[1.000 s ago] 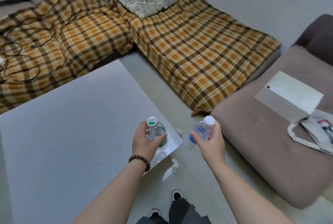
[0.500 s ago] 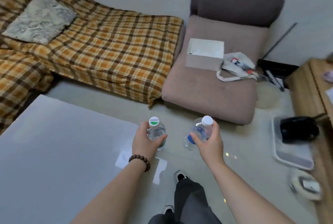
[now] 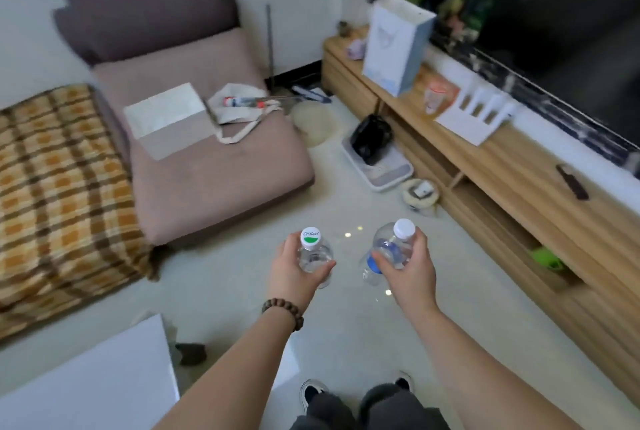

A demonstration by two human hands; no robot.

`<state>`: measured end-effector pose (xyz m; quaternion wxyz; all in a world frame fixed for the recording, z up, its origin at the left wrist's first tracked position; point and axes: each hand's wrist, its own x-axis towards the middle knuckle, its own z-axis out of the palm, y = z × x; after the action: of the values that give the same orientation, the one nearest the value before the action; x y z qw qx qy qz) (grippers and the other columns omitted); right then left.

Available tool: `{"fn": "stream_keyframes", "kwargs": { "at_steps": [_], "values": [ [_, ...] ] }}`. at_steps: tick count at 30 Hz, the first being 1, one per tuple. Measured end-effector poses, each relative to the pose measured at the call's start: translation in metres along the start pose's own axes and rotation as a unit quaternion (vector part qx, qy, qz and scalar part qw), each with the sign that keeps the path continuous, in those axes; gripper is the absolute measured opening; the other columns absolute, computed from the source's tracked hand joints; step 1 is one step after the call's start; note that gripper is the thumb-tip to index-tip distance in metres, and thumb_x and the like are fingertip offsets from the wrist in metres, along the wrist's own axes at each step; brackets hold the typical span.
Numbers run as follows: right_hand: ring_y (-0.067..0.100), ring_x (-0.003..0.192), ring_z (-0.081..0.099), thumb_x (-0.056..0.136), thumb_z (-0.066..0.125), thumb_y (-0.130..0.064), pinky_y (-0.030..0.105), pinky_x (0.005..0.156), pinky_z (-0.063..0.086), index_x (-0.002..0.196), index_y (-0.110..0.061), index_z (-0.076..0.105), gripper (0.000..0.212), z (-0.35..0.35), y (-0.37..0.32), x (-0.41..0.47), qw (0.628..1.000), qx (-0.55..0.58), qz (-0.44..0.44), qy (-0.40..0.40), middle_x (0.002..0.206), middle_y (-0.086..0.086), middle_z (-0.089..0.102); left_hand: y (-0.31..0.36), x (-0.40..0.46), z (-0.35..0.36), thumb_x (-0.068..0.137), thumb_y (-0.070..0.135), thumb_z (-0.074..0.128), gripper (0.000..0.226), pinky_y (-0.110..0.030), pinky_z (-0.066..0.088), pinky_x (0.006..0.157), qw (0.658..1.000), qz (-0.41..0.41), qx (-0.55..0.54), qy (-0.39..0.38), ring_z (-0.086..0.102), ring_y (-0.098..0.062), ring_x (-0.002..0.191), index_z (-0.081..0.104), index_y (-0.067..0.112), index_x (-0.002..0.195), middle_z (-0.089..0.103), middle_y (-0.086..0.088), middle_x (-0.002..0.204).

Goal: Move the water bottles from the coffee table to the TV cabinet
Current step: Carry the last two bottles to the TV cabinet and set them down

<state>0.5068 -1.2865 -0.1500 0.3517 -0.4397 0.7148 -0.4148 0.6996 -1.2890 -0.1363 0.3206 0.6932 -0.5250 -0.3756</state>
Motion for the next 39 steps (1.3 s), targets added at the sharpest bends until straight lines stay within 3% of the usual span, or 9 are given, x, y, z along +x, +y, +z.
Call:
{"fn": "stream_keyframes", "kwargs": {
  "at_steps": [4,10,18,29,39],
  "values": [
    [0.012,0.102,0.059,0.070,0.081,-0.025,0.028,0.085,0.045,0.124,-0.028,0.044,0.065,-0.066,0.028,-0.011,0.995,0.016,0.037,0.096,0.119,-0.005,0.059,0.037,-0.011,0.059,0.068,0.030,0.083,0.052,-0.005,0.035,0.068,0.994,0.064,0.016,-0.082,0.052,0.000,0.088,0.053,0.029,0.111,0.057,0.009,0.107],
    [0.013,0.101,0.055,0.069,0.080,-0.024,0.024,0.083,0.038,0.124,-0.026,0.045,0.065,-0.173,0.078,-0.050,0.970,0.033,0.096,0.221,0.119,-0.007,0.059,0.082,-0.060,0.152,0.068,0.031,0.082,0.057,-0.021,0.040,0.081,0.974,0.133,0.040,-0.178,0.055,-0.008,0.097,0.054,0.025,0.117,0.056,0.006,0.114],
    [0.014,0.102,0.057,0.071,0.079,-0.021,0.026,0.082,0.039,0.122,-0.030,0.046,0.062,-0.313,0.154,-0.137,0.929,0.054,0.154,0.333,0.116,-0.010,0.058,0.127,-0.165,0.272,0.068,0.032,0.083,0.056,-0.025,0.043,0.084,0.947,0.179,0.044,-0.263,0.055,-0.011,0.096,0.054,0.023,0.115,0.058,0.005,0.111],
    [0.016,0.106,0.057,0.073,0.079,-0.022,0.029,0.087,0.043,0.126,-0.025,0.045,0.063,-0.451,0.227,-0.196,0.887,0.057,0.179,0.421,0.119,-0.006,0.059,0.181,-0.268,0.403,0.071,0.028,0.082,0.056,-0.024,0.042,0.083,0.905,0.234,0.047,-0.352,0.054,-0.009,0.096,0.052,0.022,0.118,0.059,0.004,0.112],
    [0.015,0.105,0.058,0.072,0.080,-0.023,0.034,0.092,0.047,0.126,-0.026,0.045,0.065,-0.520,0.264,-0.139,0.873,0.065,0.190,0.444,0.117,-0.004,0.061,0.233,-0.257,0.503,0.071,0.025,0.081,0.051,-0.024,0.040,0.082,0.887,0.250,0.052,-0.386,0.053,-0.010,0.095,0.054,0.021,0.115,0.058,0.004,0.109]
  ]
}}
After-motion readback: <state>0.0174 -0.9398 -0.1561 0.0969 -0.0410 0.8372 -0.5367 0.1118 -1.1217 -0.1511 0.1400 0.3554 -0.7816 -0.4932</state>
